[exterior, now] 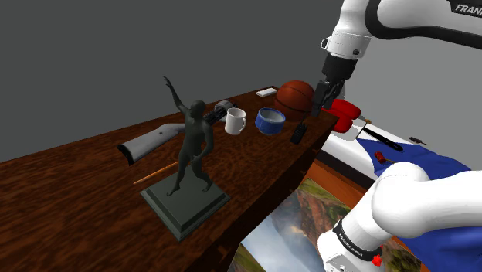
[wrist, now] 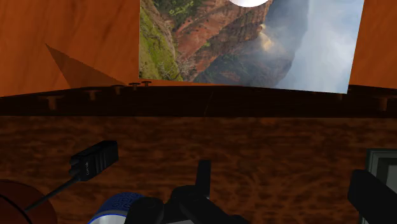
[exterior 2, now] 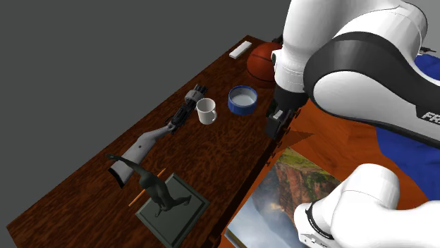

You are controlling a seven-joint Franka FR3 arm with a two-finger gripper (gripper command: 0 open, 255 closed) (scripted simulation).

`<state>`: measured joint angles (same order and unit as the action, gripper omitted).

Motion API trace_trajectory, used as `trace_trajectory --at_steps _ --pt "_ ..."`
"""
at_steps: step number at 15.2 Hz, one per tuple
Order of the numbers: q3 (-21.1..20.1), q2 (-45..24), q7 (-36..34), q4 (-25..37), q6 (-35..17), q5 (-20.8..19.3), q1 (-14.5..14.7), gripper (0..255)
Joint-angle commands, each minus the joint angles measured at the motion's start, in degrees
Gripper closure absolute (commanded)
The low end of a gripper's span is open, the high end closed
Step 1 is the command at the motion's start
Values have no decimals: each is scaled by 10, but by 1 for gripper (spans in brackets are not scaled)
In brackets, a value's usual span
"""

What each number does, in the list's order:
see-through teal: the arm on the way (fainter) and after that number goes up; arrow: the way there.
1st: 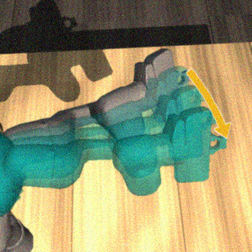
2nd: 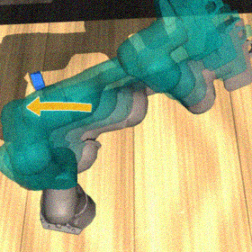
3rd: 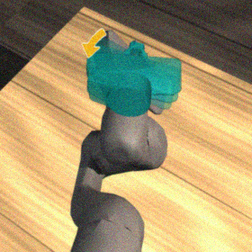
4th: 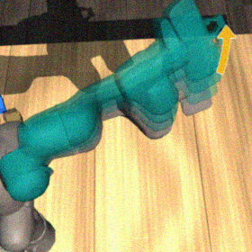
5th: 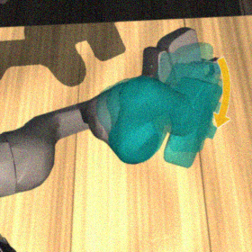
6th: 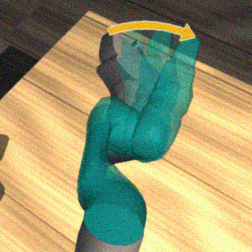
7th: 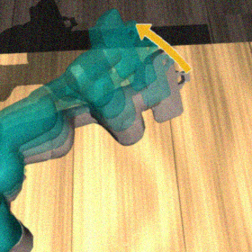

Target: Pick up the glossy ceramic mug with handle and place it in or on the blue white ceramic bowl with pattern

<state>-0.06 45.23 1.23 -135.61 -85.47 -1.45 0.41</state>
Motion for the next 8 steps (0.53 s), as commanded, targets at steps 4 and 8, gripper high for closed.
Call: trace_trajectory --at_steps 4,8 --pt "0 -55 1 4 -53 -2 1 0" --pt "0 -135 3 21 -118 -5 2 0"
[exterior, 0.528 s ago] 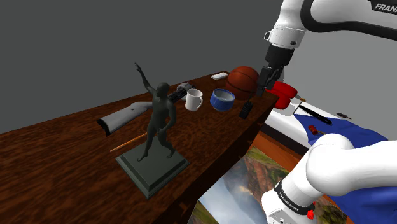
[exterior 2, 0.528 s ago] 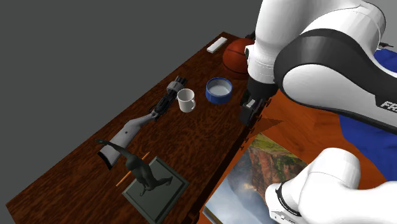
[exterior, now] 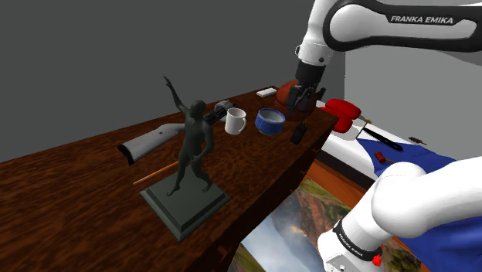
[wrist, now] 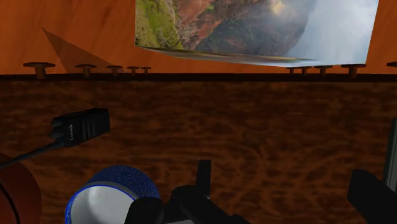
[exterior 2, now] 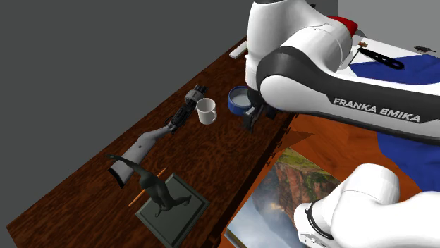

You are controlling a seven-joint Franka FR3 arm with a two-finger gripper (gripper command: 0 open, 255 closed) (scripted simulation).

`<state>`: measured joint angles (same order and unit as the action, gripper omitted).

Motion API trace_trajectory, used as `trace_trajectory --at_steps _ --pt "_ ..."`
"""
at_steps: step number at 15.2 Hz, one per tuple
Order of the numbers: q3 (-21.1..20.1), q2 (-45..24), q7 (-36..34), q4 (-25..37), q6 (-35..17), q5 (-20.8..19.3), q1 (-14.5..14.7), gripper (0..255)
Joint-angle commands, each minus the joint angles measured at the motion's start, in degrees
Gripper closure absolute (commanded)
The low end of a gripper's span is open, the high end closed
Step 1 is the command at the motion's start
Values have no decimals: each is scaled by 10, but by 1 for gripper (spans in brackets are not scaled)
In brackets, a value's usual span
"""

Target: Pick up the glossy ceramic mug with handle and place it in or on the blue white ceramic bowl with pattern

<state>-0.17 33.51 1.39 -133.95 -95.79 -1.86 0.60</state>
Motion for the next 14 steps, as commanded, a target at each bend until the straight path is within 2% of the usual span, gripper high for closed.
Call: trace_trajectory --at_steps 1,8,14 --pt "0 -38 2 11 -29 -2 0 0" --pt "-1 -187 3 76 -117 -9 1 0" --pt "-3 -318 4 162 -166 -15 1 0"
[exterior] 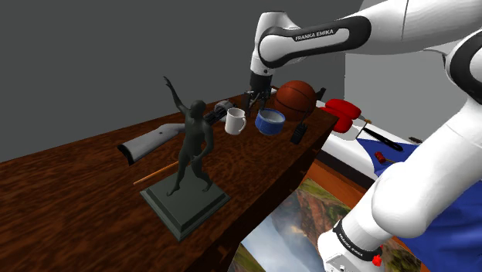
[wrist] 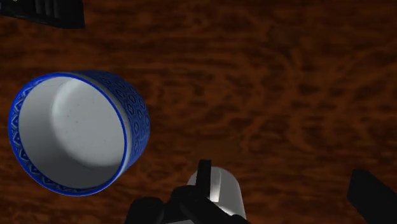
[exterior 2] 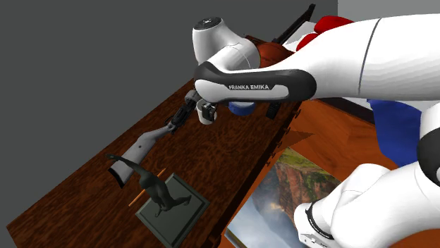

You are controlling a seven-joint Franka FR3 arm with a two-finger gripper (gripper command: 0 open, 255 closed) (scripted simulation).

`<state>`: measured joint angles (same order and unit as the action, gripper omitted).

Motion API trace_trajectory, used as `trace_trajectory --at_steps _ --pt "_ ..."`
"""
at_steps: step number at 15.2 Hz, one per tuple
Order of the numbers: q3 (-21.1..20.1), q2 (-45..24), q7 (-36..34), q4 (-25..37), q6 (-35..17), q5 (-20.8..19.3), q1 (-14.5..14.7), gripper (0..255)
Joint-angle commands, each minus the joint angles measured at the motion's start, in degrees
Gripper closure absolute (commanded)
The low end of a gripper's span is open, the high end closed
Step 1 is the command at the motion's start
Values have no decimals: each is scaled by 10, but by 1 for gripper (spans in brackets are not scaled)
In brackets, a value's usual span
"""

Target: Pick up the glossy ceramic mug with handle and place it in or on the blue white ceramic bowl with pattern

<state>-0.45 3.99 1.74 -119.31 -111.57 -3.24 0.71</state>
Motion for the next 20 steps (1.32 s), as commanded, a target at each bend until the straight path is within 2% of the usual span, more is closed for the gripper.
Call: trace_trajectory --at_steps 1,9,17,20 --pt "0 -44 0 32 -14 -2 0 0" --pt "-1 -224 2 197 -33 -12 3 0" --pt "0 -246 1 168 -84 -14 1 0" --pt "0 -246 1 168 -84 -14 1 0"
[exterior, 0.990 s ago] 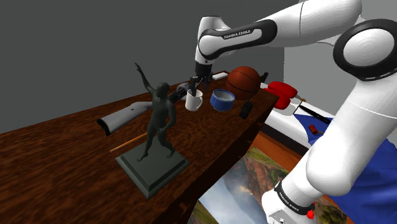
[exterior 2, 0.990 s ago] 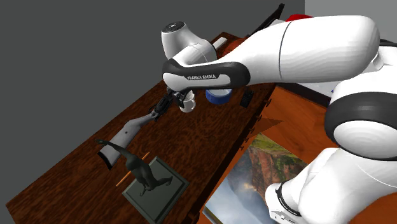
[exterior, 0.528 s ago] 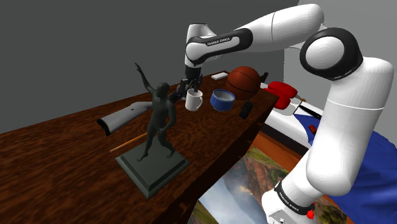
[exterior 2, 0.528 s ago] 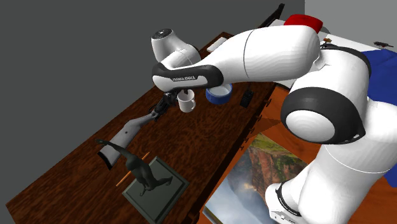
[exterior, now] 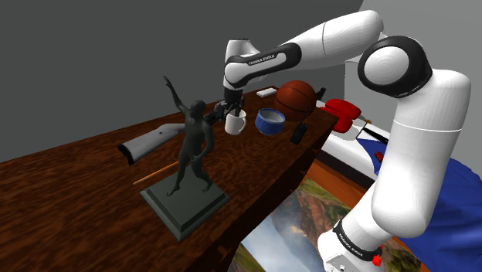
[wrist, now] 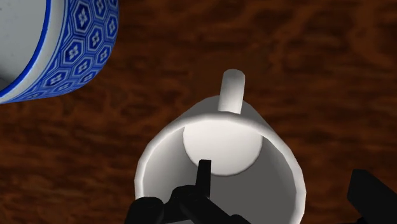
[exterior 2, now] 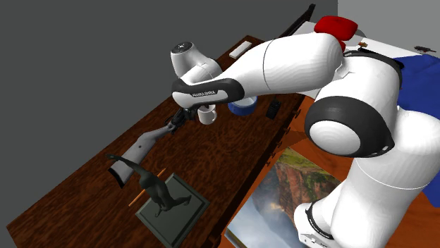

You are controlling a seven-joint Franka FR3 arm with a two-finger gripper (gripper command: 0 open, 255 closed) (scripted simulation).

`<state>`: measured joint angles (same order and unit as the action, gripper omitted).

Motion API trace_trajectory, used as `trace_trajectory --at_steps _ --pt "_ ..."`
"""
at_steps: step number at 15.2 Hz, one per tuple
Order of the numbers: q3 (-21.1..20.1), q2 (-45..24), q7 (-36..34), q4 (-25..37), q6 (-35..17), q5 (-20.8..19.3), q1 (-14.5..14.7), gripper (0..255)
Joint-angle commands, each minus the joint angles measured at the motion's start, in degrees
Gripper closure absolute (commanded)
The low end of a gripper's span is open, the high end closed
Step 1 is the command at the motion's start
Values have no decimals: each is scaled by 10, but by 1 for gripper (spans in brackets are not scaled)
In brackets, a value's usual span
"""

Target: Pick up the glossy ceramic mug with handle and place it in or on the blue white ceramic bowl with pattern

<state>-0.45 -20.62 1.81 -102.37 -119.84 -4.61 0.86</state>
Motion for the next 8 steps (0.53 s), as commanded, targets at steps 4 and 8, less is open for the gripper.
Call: trace_trajectory --at_steps 4,8 --pt "0 0 0 -1 -2 0 0 0" --pt "0 0 0 -1 -1 0 0 255"
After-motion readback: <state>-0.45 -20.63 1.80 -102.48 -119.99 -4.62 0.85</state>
